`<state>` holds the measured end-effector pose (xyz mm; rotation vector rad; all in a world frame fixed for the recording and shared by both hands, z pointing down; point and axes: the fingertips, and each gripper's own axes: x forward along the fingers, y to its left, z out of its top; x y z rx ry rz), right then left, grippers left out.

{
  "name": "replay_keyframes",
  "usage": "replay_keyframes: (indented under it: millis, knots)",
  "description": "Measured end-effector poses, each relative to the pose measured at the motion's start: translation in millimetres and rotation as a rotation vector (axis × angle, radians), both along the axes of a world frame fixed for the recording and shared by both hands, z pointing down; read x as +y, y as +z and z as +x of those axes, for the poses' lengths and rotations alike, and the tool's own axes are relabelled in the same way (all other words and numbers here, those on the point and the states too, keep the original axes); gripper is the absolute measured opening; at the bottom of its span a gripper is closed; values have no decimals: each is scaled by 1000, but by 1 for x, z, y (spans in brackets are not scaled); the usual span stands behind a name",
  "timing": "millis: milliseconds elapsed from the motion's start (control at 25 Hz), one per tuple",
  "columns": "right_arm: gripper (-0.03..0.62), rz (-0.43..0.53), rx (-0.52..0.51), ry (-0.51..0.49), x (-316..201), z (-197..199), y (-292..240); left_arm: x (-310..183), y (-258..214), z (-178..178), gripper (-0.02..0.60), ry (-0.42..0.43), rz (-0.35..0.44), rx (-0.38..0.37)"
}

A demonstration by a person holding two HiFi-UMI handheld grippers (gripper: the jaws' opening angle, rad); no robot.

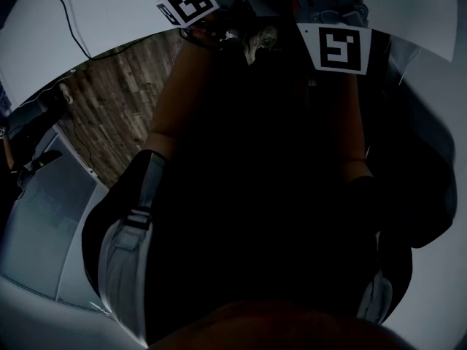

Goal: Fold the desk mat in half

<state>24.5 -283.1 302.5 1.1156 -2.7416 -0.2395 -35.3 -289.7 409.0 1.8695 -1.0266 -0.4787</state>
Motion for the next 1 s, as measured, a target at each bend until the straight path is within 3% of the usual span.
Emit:
replay_keyframes:
  millis: [640, 1000]
  knots:
    - [29, -15, 91, 173, -73, -20, 6, -72, 13, 4, 26, 193, -32, 73]
    - [29, -32, 94, 187, -87, -16, 13, -84, 23, 16, 26, 222, -58, 88]
